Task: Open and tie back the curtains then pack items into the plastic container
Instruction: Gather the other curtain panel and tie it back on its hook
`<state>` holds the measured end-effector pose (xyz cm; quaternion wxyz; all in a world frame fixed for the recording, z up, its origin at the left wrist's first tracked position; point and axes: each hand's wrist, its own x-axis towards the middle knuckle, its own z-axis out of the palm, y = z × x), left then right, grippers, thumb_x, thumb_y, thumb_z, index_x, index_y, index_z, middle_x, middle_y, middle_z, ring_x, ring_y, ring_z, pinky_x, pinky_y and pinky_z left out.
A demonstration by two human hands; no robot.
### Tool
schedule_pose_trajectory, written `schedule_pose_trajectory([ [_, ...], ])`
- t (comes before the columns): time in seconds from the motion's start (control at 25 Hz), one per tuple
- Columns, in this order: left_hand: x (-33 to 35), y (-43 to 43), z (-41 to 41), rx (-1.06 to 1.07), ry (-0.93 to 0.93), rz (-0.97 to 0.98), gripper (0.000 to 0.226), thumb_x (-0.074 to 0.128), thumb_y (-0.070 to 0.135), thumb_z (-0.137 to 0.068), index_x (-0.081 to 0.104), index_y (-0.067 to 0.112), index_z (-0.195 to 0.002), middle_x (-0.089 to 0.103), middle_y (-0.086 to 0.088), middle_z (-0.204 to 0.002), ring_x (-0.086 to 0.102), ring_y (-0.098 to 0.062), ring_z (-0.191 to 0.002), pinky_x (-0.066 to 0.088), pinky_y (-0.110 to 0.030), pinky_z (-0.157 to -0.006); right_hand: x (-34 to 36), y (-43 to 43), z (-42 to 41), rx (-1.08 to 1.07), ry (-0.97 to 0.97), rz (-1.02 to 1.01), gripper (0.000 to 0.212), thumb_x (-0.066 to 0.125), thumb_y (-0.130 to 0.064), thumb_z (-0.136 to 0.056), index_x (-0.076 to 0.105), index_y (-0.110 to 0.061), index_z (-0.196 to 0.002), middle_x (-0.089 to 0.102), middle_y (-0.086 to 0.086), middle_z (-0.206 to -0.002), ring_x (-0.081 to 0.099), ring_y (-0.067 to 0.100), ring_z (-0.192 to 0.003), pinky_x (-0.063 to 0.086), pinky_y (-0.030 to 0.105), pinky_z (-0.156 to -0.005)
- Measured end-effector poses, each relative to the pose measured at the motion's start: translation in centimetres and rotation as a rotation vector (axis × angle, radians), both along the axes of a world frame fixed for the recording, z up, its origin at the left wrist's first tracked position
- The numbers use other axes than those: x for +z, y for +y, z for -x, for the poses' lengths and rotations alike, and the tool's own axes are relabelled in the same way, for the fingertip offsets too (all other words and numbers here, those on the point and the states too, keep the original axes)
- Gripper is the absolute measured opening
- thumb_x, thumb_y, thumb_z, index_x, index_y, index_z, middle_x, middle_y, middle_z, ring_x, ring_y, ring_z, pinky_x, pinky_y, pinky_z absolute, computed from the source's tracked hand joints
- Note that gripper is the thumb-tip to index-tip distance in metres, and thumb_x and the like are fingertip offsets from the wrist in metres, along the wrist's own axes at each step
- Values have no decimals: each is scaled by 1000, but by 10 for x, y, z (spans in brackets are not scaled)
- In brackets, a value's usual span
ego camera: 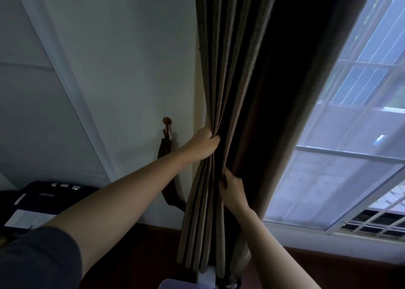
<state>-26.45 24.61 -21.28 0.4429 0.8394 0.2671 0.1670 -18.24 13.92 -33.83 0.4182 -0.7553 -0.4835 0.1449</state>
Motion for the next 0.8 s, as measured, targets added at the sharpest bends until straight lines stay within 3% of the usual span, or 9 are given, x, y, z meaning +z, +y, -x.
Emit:
schedule_pose_trajectory([
  [0.12,-2,-3,-6,2,2,53,13,38,14,-91,39,25,-85,45,-5,-92,44,-16,-77,32,-22,-60,1,3,-3,31,16,-9,49,45,5,-88,52,-14,-132,65,8,-120,58,22,-114,40,18,-93],
  [0.28,0,-11,-8,-10,-34,135,9,51,15,-75,54,11,-83,49,-13,-84,50,-24,-77,42,-35,-69,-3,4,-4,36,21,3,40,47,2,-87,56,-12,-123,67,10,-113,61,25,-109,47,29,-96],
  [0.4,-1,-21,-12,70,-73,-63,18,65,20,-81,61,6,-91,62,-19,-84,61,-23,-73,52,-27,-65,5,-1,-5,157,76,83,38,53,0,-82,59,-13,-118,67,7,-110,62,22,-106,46,26,-88],
  [0.48,-6,-22,-15,222,-156,-151,12,60,19,-86,58,7,-88,64,-21,-80,63,-27,-67,53,-33,-59,11,-12,-5,199,23,27,43,59,-8,-79,59,-17,-121,62,5,-123,56,19,-116,43,24,-95],
  [0.52,-9,-21,-15,268,-192,-156,13,56,16,-89,58,3,-90,61,-17,-73,62,-23,-61,52,-32,-54,15,-19,-5,92,-79,-85,47,61,-13,-78,57,-18,-125,54,6,-133,49,18,-124,37,22,-102],
  [0.6,-13,-18,-13,299,-248,-145,16,48,7,-92,56,-3,-101,51,0,-62,54,-3,-47,41,-14,-45,28,-31,-13,-341,-301,-400,55,64,-20,-75,52,-14,-128,44,15,-140,38,22,-131,27,28,-110],
  [0.68,-11,-16,-9,307,-272,-124,19,44,1,-92,54,-7,-106,45,7,-60,50,4,-43,35,-6,-42,54,-35,-30,-702,-312,-535,70,68,-24,-73,40,-7,-135,34,23,-144,28,28,-135,16,42,-113],
  [0.72,-10,-16,-6,294,-273,-102,17,42,0,-92,56,-5,-102,44,6,-59,49,2,-42,34,-7,-43,68,-35,-41,-742,-218,-508,79,70,-24,-73,33,-5,-140,27,22,-148,24,27,-138,14,43,-113],
  [0.8,-7,-15,-2,251,-270,-58,19,41,2,-93,54,11,-83,45,2,-59,46,-5,-48,38,-17,-50,83,-25,-65,-611,-16,-420,78,68,-15,-79,25,-6,-144,39,17,-145,38,30,-132,30,34,-105],
])
